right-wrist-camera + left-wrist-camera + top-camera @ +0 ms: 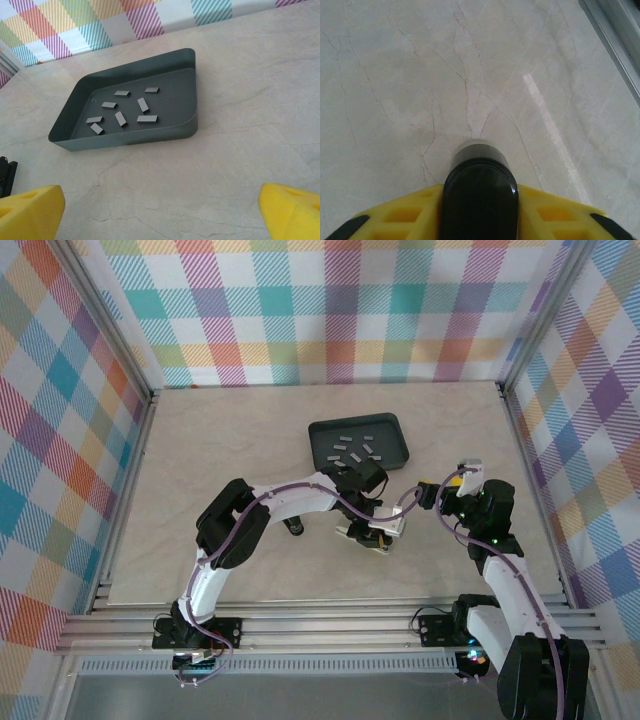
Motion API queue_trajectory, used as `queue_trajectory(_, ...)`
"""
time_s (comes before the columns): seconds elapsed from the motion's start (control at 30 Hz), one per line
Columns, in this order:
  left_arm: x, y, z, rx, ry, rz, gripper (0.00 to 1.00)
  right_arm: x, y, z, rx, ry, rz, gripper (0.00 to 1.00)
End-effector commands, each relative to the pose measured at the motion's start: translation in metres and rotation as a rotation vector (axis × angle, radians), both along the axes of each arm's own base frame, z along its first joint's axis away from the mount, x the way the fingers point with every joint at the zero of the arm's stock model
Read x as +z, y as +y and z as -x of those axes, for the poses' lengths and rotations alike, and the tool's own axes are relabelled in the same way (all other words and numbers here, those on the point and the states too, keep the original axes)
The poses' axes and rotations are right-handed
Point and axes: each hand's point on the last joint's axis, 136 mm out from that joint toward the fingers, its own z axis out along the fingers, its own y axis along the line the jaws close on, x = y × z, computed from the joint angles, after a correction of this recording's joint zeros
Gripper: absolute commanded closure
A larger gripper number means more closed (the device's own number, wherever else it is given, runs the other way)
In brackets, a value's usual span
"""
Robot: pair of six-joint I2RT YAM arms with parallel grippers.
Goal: Load the staples into the stapler
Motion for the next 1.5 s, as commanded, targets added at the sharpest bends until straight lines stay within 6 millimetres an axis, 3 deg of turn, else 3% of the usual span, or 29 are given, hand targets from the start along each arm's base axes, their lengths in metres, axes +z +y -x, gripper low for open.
queue_trajectory(0.0,0.011,-0.007,0.005,-0.024,0.008,0.019,0.66,0.002,0.005,0.003,0.024,-0.002,-0.007,0.01)
queue_trajectory(0.23,0.042,0.004,0.0,-0.005,0.034,0.073,0.75,0.006,0.014,0.004,0.085,-0.019,-0.018,0.0)
queue_trajectory(0.37,0.067,0.016,-0.006,0.024,0.034,0.127,0.77,0.014,0.031,0.006,0.191,-0.054,-0.05,0.07)
queue_trajectory(0.5,0.093,0.035,-0.013,0.065,0.034,0.179,0.78,0.019,0.047,0.005,0.303,-0.043,-0.078,0.13)
queue_trajectory(0.67,0.118,0.06,-0.022,0.13,0.027,0.256,0.79,0.023,0.074,0.01,0.449,-0.068,-0.024,0.13)
queue_trajectory(0.83,0.144,0.086,-0.031,0.173,0.065,0.354,0.83,0.037,0.101,0.032,0.653,-0.175,0.001,0.18)
queue_trajectory(0.97,0.154,0.096,-0.032,0.18,0.049,0.389,0.83,0.041,0.124,0.058,0.835,-0.233,0.027,0.26)
queue_trajectory(1.13,0.158,0.1,-0.032,0.174,0.041,0.414,0.83,0.033,0.154,0.087,1.022,-0.231,0.085,0.27)
queue_trajectory(1.47,0.167,0.097,-0.025,0.147,0.063,0.461,0.84,0.024,0.18,0.085,1.101,-0.197,0.128,0.29)
